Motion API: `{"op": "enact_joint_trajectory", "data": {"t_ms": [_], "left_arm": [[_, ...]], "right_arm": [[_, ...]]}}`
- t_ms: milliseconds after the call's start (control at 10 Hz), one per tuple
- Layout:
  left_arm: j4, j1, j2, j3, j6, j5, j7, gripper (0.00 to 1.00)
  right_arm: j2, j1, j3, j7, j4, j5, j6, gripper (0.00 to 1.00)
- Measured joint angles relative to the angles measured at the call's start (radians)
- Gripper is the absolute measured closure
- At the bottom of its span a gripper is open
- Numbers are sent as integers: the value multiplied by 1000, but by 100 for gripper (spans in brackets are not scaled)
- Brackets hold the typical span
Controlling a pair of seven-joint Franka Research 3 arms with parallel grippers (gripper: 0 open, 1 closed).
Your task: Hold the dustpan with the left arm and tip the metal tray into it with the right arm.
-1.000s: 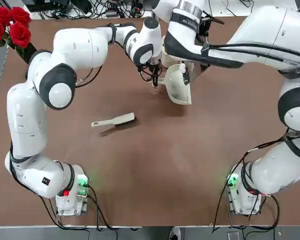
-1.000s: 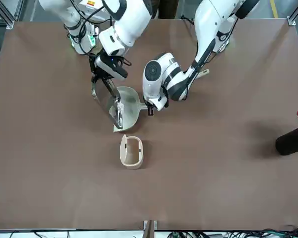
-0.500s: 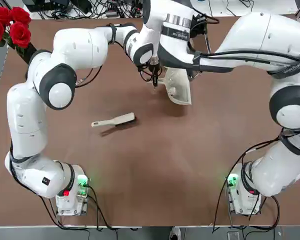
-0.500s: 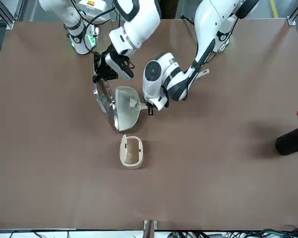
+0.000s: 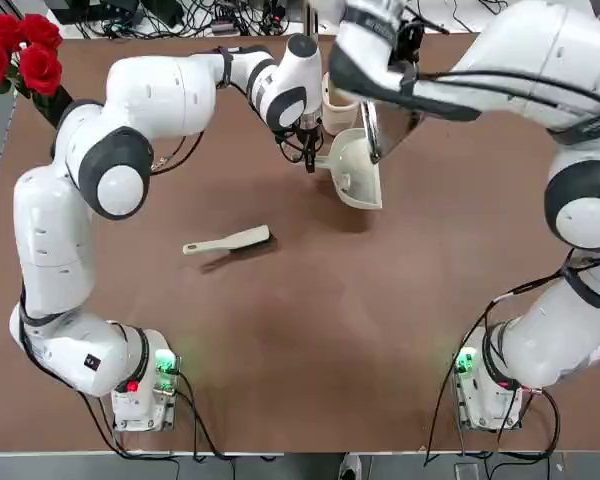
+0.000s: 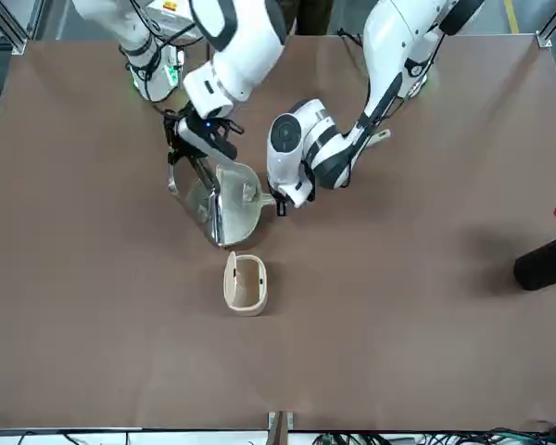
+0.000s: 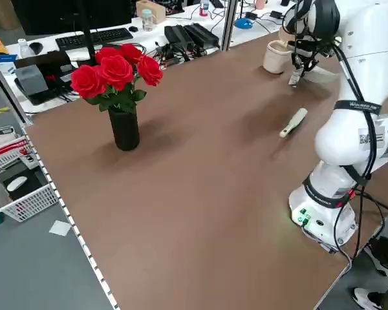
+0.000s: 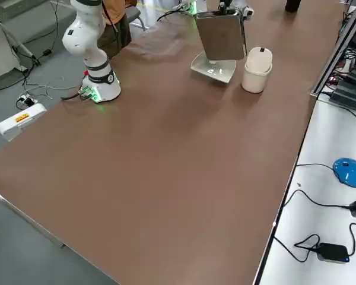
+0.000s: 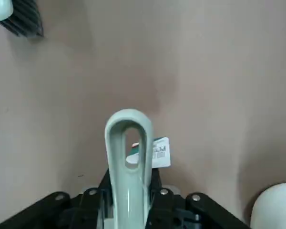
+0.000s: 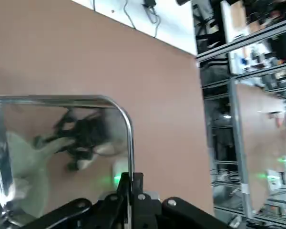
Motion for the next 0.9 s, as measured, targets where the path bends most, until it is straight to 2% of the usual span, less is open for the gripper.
{"op": "enact_joint_trajectory", "data": {"t_ms": [200,500,700,800,900], "left_arm": [[1,1,0,0,0,1,0,67],[4,8,-1,1,-21,8,3,67],[5,9,-12,0,-34,9,4,67],[5,9,-25,-1,-66,9,5,67],[3,10,-42,-1,-98,9,5,67]], "right_arm": [[-49,-81,0,-52,5,61,48,96],[-66,-143,0,-99,11,144,92,96],[-116,-245,-10,-224,22,279,181,96],[-153,-287,-37,-284,26,354,199,96],[-185,-303,-91,-326,29,442,208,96]]}}
